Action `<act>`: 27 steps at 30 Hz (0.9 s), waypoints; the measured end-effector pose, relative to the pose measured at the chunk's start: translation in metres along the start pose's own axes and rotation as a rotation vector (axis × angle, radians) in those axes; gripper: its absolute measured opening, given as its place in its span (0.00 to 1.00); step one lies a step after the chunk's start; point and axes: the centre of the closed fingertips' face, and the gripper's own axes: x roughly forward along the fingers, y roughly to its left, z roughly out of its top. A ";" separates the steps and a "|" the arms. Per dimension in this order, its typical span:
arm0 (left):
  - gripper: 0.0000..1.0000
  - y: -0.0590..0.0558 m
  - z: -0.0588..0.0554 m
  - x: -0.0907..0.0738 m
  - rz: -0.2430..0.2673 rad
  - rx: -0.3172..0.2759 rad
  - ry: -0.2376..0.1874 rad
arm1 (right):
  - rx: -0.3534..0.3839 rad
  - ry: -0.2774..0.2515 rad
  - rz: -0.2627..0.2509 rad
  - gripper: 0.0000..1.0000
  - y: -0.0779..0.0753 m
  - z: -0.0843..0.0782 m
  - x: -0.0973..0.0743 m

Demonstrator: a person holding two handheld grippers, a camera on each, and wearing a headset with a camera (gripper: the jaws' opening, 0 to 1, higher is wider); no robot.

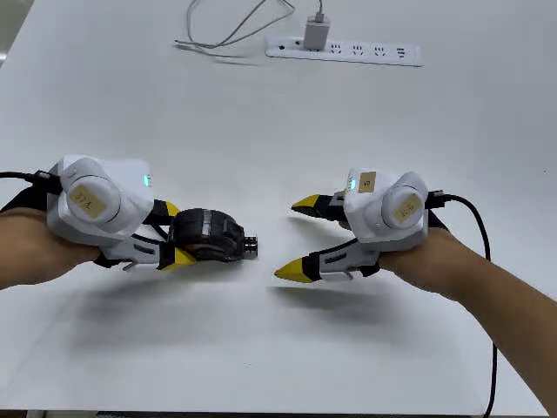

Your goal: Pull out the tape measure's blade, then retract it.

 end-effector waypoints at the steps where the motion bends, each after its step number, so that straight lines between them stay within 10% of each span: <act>1: 0.27 0.000 0.000 0.000 -0.001 0.000 0.000 | -0.003 0.000 0.003 0.56 0.001 0.000 0.002; 27: 0.27 0.000 0.000 0.001 -0.016 -0.007 0.004 | -0.118 -0.032 0.062 0.21 0.008 0.014 0.033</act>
